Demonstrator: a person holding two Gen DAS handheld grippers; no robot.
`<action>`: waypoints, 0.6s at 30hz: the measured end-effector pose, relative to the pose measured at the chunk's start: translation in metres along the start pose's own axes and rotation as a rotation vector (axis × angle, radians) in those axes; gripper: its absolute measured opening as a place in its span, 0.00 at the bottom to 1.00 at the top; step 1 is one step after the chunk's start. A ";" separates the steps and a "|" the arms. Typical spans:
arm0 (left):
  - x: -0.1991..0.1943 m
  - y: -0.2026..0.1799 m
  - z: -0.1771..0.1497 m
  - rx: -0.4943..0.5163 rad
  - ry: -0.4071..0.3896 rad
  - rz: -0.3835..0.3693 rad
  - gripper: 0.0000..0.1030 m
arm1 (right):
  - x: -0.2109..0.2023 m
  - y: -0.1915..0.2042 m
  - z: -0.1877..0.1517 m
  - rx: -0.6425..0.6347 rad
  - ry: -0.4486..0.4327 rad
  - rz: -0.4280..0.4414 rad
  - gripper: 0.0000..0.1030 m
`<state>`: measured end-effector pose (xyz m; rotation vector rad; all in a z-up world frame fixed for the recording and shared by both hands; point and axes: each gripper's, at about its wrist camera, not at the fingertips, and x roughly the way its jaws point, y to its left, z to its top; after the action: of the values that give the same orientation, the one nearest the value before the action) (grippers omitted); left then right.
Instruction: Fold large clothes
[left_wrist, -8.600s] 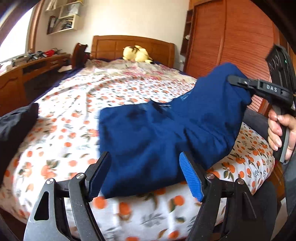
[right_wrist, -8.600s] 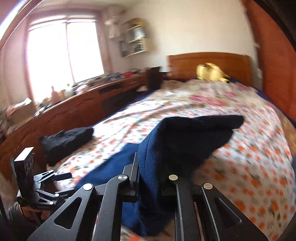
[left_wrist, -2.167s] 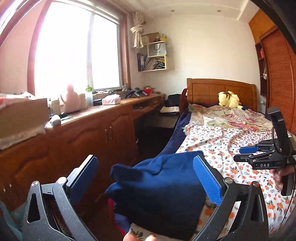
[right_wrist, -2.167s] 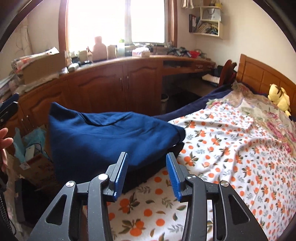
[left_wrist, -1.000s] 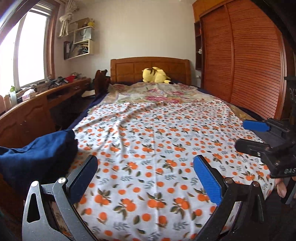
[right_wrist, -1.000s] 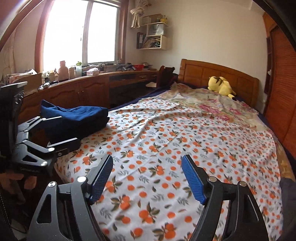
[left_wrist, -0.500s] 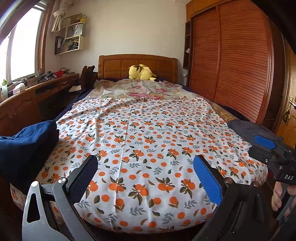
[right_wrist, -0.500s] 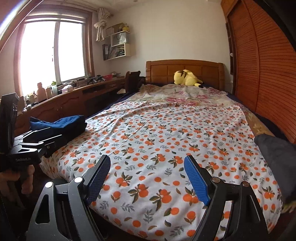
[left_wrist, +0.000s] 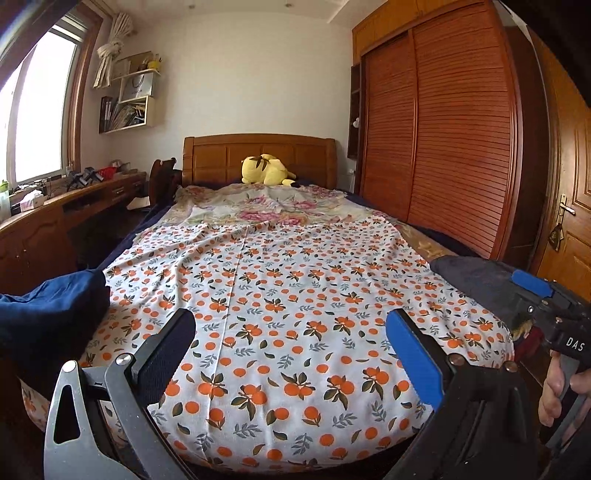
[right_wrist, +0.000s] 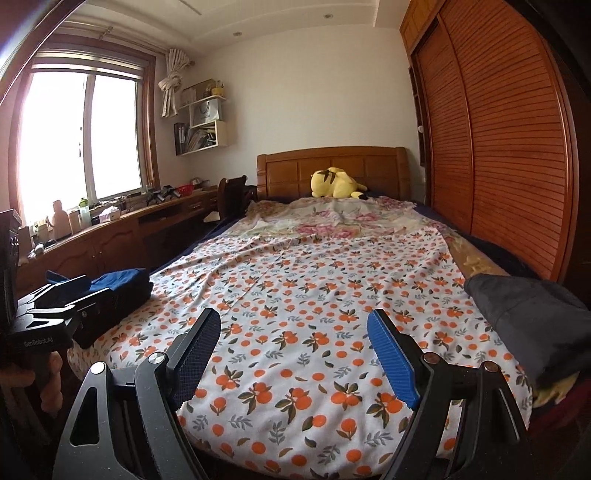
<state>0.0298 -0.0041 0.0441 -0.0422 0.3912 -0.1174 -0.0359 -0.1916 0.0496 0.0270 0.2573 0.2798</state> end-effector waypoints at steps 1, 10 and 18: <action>-0.004 -0.001 0.001 0.001 -0.009 0.001 1.00 | -0.005 0.001 0.001 -0.005 -0.012 -0.004 0.81; -0.022 -0.005 0.004 0.006 -0.045 -0.005 1.00 | -0.023 0.010 -0.003 0.001 -0.050 0.005 0.81; -0.024 -0.005 0.003 0.002 -0.045 -0.005 1.00 | -0.012 0.004 -0.005 0.011 -0.040 0.005 0.81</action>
<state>0.0085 -0.0062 0.0564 -0.0441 0.3465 -0.1220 -0.0493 -0.1910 0.0482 0.0440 0.2196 0.2825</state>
